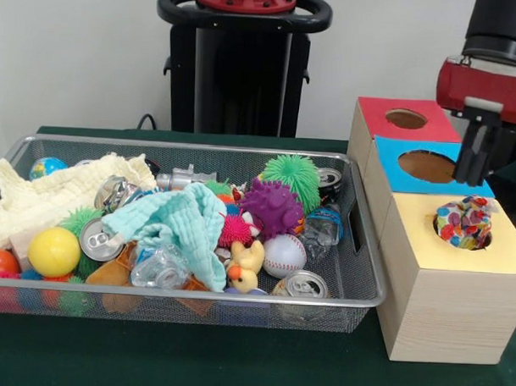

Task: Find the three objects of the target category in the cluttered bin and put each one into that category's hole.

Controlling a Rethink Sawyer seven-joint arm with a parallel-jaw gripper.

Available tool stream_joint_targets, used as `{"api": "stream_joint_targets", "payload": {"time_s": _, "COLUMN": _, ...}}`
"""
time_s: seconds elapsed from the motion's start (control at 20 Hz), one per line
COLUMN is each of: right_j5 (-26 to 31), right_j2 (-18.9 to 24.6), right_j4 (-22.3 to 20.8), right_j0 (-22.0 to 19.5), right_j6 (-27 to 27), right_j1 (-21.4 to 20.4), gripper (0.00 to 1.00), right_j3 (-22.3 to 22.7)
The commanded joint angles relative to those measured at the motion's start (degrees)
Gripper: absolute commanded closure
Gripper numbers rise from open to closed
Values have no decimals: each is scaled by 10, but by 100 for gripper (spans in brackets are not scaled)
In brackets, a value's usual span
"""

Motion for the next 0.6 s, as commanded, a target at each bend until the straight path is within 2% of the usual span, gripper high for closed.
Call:
{"api": "stream_joint_targets", "payload": {"time_s": 0.05, "right_j5": -101, "right_j2": -3, "right_j4": 90, "right_j0": 0, "right_j6": 187, "right_j1": 99, "gripper": 100, "right_j3": -18}}
{"api": "stream_joint_targets", "payload": {"time_s": 0.3, "right_j5": -145, "right_j2": -16, "right_j4": 145, "right_j0": 19, "right_j6": 185, "right_j1": 145, "gripper": 100, "right_j3": -19}}
{"api": "stream_joint_targets", "payload": {"time_s": 0.6, "right_j5": -197, "right_j2": -17, "right_j4": 197, "right_j0": 34, "right_j6": 163, "right_j1": 174, "gripper": 100, "right_j3": -11}}
